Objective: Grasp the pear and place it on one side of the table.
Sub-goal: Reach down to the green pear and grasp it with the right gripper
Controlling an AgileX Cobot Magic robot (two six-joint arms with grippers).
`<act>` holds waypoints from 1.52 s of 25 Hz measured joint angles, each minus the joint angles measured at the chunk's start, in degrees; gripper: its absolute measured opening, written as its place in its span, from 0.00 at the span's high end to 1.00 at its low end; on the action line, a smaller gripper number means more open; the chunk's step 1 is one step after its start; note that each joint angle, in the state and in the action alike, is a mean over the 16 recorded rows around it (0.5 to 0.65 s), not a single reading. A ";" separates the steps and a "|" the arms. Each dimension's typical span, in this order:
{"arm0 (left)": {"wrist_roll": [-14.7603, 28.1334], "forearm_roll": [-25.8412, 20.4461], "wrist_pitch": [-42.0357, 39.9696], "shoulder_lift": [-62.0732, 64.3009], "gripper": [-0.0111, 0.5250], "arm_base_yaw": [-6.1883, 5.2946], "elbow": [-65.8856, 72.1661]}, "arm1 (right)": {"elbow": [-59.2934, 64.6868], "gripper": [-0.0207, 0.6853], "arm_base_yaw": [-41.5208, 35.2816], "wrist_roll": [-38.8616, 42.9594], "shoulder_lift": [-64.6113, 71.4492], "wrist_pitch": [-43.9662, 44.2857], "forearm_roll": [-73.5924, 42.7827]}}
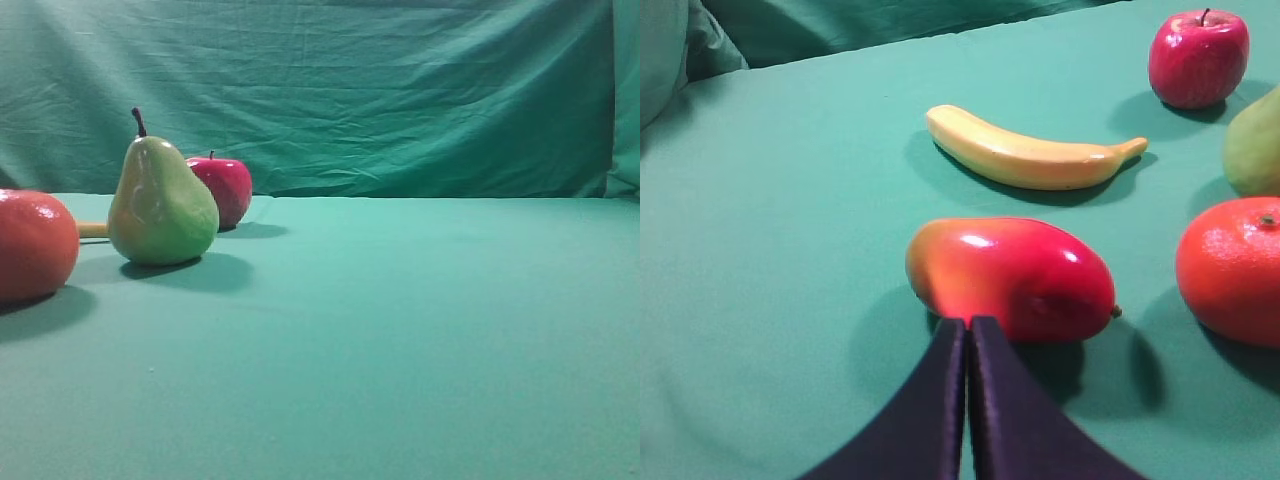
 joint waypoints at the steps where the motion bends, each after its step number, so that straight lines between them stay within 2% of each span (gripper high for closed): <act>1: 0.00 0.00 0.00 0.00 0.98 0.00 0.00 | 0.00 0.97 0.00 0.13 0.00 -0.21 0.27; 11: 0.00 0.00 0.00 0.00 0.98 0.00 0.00 | -1.85 0.97 0.44 0.92 1.00 -5.87 8.84; 17: 0.00 0.00 0.00 0.00 0.98 0.00 0.00 | -7.91 0.97 2.24 -2.93 7.80 -7.37 13.83; 25: 0.00 0.00 0.00 0.00 0.98 0.00 0.00 | -19.84 0.97 6.80 -11.84 26.60 -4.40 14.68; 32: 0.00 0.00 0.00 0.00 0.98 0.00 0.00 | -30.04 0.97 14.80 -18.03 47.04 -2.87 14.77; 38: 0.00 0.00 0.00 0.00 0.98 0.00 0.00 | -39.29 0.89 24.01 -21.27 63.91 -2.29 14.83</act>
